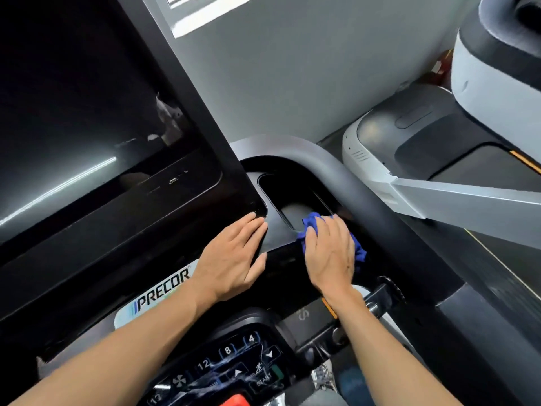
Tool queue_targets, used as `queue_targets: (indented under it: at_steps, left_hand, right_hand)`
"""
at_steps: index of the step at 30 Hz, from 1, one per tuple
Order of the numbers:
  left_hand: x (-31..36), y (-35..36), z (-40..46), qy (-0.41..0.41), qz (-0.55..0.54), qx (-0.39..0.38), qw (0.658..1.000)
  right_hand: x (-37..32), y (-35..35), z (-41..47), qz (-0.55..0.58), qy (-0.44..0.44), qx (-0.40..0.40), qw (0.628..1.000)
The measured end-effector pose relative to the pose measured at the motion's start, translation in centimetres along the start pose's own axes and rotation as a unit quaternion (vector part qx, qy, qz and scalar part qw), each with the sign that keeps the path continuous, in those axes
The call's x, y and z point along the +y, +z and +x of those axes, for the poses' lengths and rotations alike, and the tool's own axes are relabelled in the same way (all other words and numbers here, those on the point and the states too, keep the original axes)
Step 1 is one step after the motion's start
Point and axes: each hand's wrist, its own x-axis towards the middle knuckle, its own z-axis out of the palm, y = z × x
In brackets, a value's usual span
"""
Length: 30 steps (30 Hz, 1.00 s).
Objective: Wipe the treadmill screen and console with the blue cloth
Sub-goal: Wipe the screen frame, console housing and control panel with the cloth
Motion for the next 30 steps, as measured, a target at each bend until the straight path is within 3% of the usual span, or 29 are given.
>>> queue_targets:
  at_steps: [4, 8, 10, 12, 14, 17, 19, 21, 24, 27, 30]
  left_hand:
    - [0.2, 0.0, 0.0, -0.032, -0.001, 0.007, 0.999]
    - [0.2, 0.2, 0.3, -0.030, -0.008, 0.010, 0.999]
    - [0.2, 0.2, 0.4, -0.031, -0.013, 0.012, 0.999]
    - [0.1, 0.2, 0.4, -0.034, -0.014, 0.013, 0.999]
    - [0.2, 0.1, 0.6, -0.035, -0.013, 0.010, 0.999]
    - [0.2, -0.1, 0.8, -0.031, -0.007, 0.008, 0.999]
    - [0.2, -0.2, 0.8, -0.028, -0.002, 0.009, 1.000]
    - [0.2, -0.2, 0.8, -0.026, 0.002, 0.003, 1.000]
    - [0.2, -0.1, 0.8, -0.027, 0.004, 0.000, 1.000]
    - [0.2, 0.0, 0.7, -0.023, 0.006, 0.001, 1.000]
    - [0.1, 0.1, 0.7, -0.026, -0.002, 0.007, 1.000]
  right_hand:
    - [-0.5, -0.2, -1.9, 0.006, -0.091, 0.015, 0.996]
    - [-2.2, -0.3, -0.5, -0.012, -0.102, -0.019, 0.995]
    - [-3.4, -0.9, 1.5, -0.071, -0.091, -0.089, 0.989]
    - [-4.3, -1.6, 3.7, -0.156, -0.141, -0.178, 0.961]
    - [-4.5, -1.4, 5.7, -0.137, -0.176, -0.263, 0.939]
    - [-5.7, -0.6, 9.1, -0.025, -0.030, -0.427, 0.903]
    - [-6.7, -1.0, 10.6, 0.085, 0.073, -0.474, 0.873]
    - [-7.3, -1.5, 10.5, 0.114, 0.079, -0.476, 0.869]
    - [-6.2, -1.3, 8.7, -0.048, -0.096, -0.414, 0.904]
    - [-4.9, -1.7, 5.3, -0.183, -0.215, -0.320, 0.904]
    - [-3.2, -3.1, 3.4, -0.161, -0.265, -0.221, 0.925]
